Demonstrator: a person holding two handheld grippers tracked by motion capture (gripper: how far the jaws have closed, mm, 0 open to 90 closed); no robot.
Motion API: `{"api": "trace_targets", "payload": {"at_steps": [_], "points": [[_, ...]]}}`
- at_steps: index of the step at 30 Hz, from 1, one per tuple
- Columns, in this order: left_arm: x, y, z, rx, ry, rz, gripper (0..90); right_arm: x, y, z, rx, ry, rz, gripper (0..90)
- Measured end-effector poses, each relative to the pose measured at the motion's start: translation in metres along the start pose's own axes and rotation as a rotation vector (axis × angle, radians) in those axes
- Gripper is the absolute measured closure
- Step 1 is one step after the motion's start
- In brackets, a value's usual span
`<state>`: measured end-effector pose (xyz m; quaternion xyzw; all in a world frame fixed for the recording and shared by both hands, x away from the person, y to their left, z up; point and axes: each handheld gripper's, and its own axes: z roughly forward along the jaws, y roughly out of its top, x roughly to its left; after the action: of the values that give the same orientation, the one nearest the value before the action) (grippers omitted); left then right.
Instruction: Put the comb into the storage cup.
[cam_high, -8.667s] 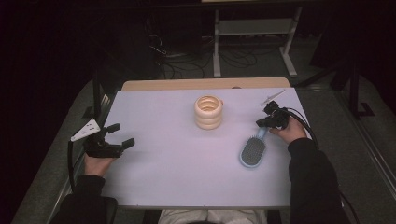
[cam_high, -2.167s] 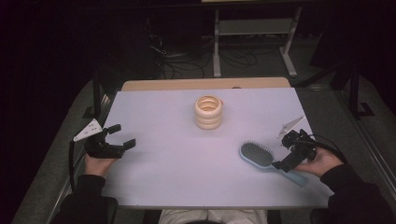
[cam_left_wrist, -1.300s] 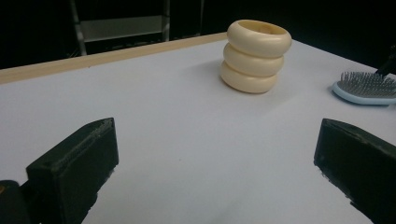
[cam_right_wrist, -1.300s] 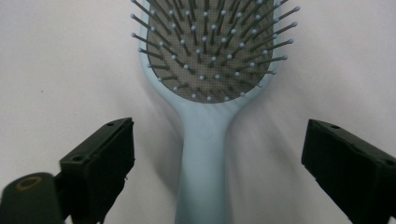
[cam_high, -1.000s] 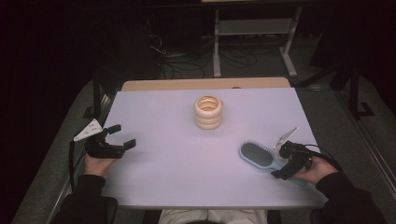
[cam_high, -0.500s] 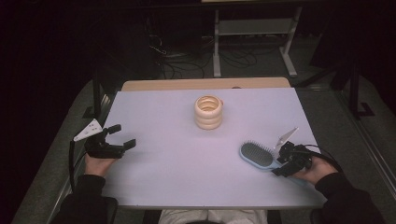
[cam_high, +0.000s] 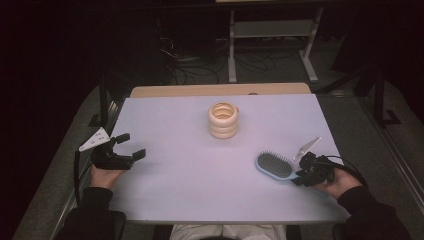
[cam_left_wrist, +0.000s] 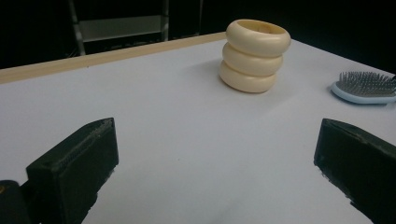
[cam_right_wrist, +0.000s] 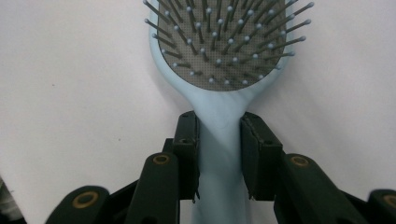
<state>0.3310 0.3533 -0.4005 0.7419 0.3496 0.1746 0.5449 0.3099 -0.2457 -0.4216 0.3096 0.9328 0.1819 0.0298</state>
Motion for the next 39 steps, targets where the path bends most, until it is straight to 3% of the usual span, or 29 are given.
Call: {"api": "trace_targets", "payload": {"at_steps": [9, 22, 39], "points": [[0.0, 0.0, 0.0, 0.001, -0.002, -0.001, 0.0, 0.006, 0.005, -0.006, 0.008, 0.013, -0.042, 68.2], [0.0, 0.0, 0.0, 0.004, -0.003, 0.0, 0.0, 0.012, 0.017, -0.026, -0.078, -0.039, -0.086, 68.2], [0.0, 0.0, 0.0, 0.0, -0.001, -0.007, 0.0, 0.011, 0.033, -0.045, -0.107, -0.055, -0.106, 68.2]]}}
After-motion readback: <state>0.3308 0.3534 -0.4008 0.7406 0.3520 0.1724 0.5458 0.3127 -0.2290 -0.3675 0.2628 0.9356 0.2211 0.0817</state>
